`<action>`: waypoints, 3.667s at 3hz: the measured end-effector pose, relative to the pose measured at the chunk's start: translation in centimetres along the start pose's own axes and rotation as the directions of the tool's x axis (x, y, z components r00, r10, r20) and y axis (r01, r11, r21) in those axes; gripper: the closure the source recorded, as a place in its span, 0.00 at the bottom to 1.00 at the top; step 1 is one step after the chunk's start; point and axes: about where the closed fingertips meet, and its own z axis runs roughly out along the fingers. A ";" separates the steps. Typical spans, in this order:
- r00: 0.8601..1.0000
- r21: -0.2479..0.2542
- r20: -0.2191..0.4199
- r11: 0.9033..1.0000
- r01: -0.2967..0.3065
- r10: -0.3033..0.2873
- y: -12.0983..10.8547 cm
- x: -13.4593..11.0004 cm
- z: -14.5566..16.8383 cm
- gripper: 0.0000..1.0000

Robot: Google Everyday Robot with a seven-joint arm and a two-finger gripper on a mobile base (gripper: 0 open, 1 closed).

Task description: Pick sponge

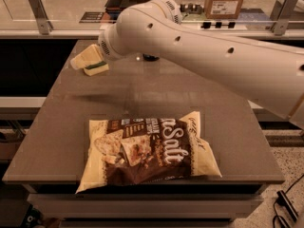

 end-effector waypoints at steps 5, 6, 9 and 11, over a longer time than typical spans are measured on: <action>0.992 0.169 -0.051 0.980 -0.102 0.112 -0.2 1.7 10.9 0.00; 0.991 0.202 -0.038 0.972 -0.118 0.129 -1.9 2.6 11.5 0.17; 0.991 0.201 -0.038 0.973 -0.116 0.126 -1.8 2.6 11.6 0.87; 0.992 0.187 -0.033 0.976 -0.114 0.122 -1.7 2.5 11.4 1.00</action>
Offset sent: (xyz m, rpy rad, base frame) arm 0.0358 0.0713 -0.0387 -0.0134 0.0293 -0.1076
